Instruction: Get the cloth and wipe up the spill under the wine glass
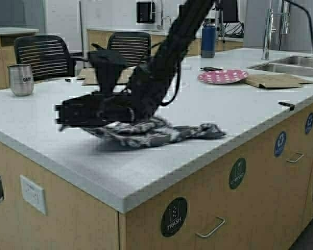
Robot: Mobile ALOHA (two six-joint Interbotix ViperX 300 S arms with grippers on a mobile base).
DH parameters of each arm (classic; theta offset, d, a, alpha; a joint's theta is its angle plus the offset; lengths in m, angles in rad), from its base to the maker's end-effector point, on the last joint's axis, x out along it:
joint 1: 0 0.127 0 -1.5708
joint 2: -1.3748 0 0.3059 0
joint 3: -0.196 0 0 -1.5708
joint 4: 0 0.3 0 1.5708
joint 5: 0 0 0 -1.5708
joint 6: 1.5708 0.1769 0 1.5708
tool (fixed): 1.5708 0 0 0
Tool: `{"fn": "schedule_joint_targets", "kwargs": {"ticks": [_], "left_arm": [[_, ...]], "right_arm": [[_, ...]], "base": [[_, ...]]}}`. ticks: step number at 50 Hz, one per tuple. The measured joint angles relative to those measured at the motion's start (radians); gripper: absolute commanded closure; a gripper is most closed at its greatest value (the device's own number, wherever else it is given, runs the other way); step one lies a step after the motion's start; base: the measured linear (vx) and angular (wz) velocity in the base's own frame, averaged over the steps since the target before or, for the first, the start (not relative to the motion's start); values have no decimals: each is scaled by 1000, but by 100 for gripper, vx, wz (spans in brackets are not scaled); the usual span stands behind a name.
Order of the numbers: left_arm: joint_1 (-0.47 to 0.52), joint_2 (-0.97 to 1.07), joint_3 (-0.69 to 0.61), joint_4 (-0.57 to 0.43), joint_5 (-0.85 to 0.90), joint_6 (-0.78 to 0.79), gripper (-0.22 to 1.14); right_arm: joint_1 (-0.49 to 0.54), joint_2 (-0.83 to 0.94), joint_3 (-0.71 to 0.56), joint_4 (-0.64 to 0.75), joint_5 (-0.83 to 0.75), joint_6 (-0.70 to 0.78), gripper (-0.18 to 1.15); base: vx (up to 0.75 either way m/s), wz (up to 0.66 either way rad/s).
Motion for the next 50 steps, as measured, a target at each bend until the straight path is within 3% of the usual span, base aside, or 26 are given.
{"fn": "schedule_joint_targets", "kwargs": {"ticks": [11, 27, 50], "left_arm": [[0, 32, -25, -6, 2, 2, 76], [2, 204, -72, -11, -31, 0, 76], [2, 624, -146, -9, -247, 9, 76]], "right_arm": [[8, -35, 9, -8, 5, -21, 91], [-357, -74, 209, 40, 5, -12, 91], [-370, -74, 262, 38, -8, -20, 91]], "base": [[0, 0], [0, 0], [0, 0]]}}
